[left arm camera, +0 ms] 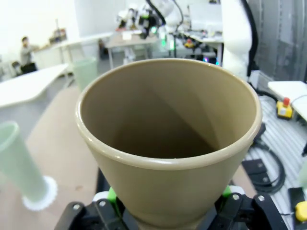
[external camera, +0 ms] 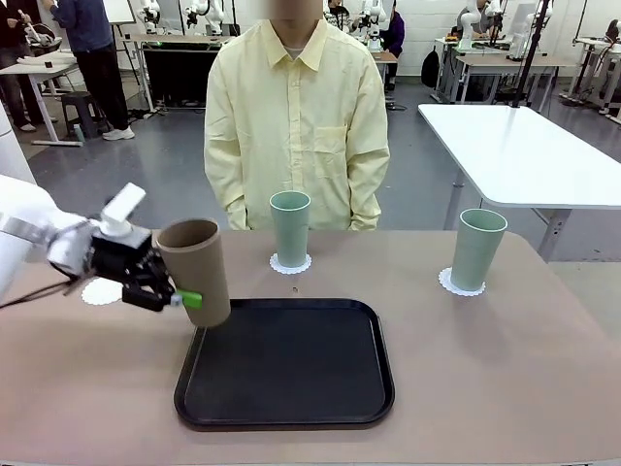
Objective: Place coasters on the table and set cups on them.
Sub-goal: Take one Reusable plastic cup from the Flat Tray and place it on a coaster set by the human.
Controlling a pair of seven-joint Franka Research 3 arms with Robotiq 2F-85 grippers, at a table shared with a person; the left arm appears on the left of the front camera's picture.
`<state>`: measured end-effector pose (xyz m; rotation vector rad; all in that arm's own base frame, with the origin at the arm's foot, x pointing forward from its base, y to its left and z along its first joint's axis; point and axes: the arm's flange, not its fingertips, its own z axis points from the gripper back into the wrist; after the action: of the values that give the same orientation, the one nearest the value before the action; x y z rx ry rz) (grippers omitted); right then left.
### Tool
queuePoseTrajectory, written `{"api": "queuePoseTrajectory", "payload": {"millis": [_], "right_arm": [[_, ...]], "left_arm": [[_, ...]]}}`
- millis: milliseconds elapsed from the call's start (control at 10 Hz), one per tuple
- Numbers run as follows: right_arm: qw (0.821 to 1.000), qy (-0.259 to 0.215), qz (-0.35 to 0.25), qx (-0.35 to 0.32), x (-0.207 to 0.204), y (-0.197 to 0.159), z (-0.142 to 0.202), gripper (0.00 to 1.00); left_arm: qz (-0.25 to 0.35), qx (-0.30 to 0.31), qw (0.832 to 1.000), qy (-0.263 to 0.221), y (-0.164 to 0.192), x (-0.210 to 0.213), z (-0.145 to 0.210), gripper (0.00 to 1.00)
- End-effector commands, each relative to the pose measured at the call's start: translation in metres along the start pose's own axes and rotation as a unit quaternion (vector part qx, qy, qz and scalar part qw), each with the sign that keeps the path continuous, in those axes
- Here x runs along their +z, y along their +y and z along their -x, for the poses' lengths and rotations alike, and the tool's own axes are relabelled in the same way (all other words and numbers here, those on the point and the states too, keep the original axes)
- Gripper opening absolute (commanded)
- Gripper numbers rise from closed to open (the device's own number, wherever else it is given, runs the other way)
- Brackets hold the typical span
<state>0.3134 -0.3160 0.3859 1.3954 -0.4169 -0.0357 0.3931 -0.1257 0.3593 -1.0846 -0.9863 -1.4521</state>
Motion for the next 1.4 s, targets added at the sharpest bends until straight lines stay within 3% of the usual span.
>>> {"api": "queuePoseTrajectory", "payload": {"millis": [0, 300, 600, 700, 1000, 1300], "right_arm": [[1.000, -0.001, 0.002, -0.003, 0.000, 0.000, 0.000, 1.00], [1.000, -0.001, 0.002, -0.003, 0.000, 0.000, 0.000, 1.00], [1.000, -0.001, 0.002, -0.003, 0.000, 0.000, 0.000, 1.00], [1.000, -0.001, 0.002, -0.003, 0.000, 0.000, 0.000, 1.00], [1.000, -0.001, 0.002, -0.003, 0.000, 0.000, 0.000, 1.00], [1.000, -0.001, 0.002, -0.003, 0.000, 0.000, 0.000, 1.00]], "left_arm": [[-0.021, 0.019, 1.000, 0.011, -0.015, 0.013, -0.036, 0.25], [-0.038, 0.023, 0.999, 0.025, -0.025, 0.013, -0.041, 0.25], [-0.024, 0.015, 1.000, 0.010, -0.012, 0.017, -0.049, 0.25], [-0.027, 0.019, 0.999, 0.014, -0.016, 0.017, -0.047, 0.84], [-0.083, 0.060, 0.995, -0.005, 0.045, 0.114, -0.019, 0.84], [-0.128, 0.085, 0.988, 0.003, 0.060, 0.167, 0.009, 0.84]]}}
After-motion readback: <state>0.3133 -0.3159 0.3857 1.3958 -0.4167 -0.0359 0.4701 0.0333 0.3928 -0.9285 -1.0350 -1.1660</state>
